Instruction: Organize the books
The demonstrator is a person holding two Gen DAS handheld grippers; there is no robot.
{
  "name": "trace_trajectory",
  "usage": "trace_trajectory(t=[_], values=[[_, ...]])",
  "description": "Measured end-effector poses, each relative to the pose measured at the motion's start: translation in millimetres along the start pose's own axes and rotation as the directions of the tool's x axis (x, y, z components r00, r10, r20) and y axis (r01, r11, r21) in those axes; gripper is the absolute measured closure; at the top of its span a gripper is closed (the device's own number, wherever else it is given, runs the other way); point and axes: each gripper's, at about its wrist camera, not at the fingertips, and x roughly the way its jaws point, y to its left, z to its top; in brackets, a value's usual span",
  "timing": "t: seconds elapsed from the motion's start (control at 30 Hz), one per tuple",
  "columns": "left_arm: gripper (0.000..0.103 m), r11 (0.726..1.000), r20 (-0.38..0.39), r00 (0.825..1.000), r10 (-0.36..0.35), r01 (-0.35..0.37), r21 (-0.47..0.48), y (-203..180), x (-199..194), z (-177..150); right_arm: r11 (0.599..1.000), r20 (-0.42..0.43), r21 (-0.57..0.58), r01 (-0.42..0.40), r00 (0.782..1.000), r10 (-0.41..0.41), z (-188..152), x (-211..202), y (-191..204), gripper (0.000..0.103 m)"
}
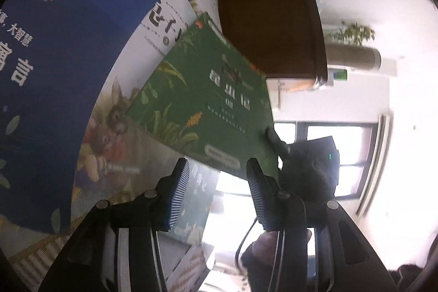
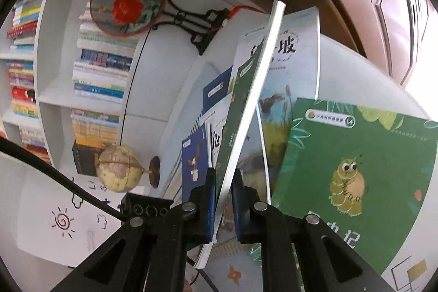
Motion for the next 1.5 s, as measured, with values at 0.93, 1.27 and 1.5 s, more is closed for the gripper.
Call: trace_trajectory(t=[0.93,1.27,1.5], values=[[0.022,0.991,0.007,1.000,0.010,-0.011,0.131,-38,61,59,0.984,-0.068,0.179,0.019,0.998,-0.007,29,15,-92,0.090],[0.027,0.731,0.148,0.880,0.451,-0.460,0.504,-81,106,22,0.979,-0.042,-0.046,0.200,0.979,-0.201,23,17,-51,0.090],[0.028,0.471,0.282,0.755,0.593,-0.608,0.639,-90,117,-9,0.869,0.026,-0.331,0.369,0.924,-0.383,3,22,-7,0.088]])
